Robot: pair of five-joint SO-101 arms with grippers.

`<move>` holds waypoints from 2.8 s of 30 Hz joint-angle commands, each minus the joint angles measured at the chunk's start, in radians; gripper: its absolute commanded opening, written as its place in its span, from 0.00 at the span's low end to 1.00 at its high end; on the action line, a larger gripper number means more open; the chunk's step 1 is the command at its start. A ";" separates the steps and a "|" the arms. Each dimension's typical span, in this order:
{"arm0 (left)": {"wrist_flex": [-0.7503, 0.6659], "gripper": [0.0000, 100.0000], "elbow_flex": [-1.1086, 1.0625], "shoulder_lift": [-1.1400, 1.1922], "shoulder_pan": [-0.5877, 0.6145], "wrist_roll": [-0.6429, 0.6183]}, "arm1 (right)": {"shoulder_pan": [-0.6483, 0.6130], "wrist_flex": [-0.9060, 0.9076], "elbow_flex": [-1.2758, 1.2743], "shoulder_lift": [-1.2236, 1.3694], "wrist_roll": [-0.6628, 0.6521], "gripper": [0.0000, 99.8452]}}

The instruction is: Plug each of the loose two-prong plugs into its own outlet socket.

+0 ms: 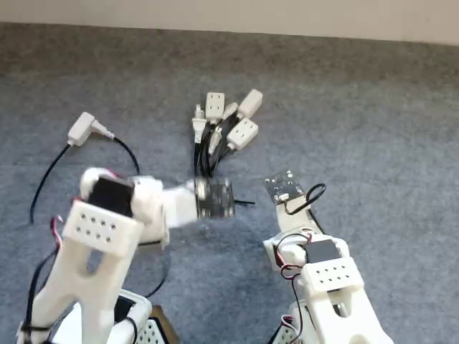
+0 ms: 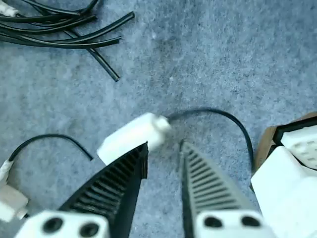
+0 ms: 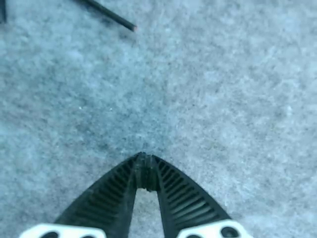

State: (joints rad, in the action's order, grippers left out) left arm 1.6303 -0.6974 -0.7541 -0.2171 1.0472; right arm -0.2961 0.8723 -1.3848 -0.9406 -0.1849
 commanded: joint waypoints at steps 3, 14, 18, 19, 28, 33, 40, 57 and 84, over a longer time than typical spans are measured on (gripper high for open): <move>-0.258 0.06 -0.286 -0.076 -0.116 0.017 | -0.007 -0.018 0.002 -0.015 -0.012 0.01; -0.585 0.07 -0.326 -0.076 0.225 0.000 | -0.008 -0.018 0.002 -0.015 -0.012 0.01; -0.775 0.14 -0.331 -0.074 0.360 -0.252 | -0.008 -0.018 0.002 -0.015 -0.012 0.01; -0.787 0.17 -0.331 -0.074 0.375 -0.296 | -0.008 -0.018 0.002 -0.015 -0.012 0.01; -0.781 0.20 -0.331 -0.071 0.380 -0.669 | -0.008 -0.018 0.002 -0.015 -0.012 0.01; -0.763 0.15 -0.334 0.038 0.381 -0.779 | -0.008 -0.015 0.002 -0.015 -0.012 0.01; -0.631 0.17 -0.193 0.321 0.375 -0.887 | -0.008 -0.015 0.002 -0.015 -0.012 0.01; -0.239 0.17 0.222 0.372 0.257 -1.042 | -0.008 -0.016 0.002 -0.015 -0.012 0.01; -0.282 0.16 0.200 0.811 0.239 -1.069 | -0.008 -0.016 0.002 -0.015 -0.012 0.01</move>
State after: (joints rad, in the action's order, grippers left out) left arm 1.3694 -0.4902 0.0391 0.0361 -0.0222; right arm -0.2961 0.8707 -1.3848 -0.9406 -0.1849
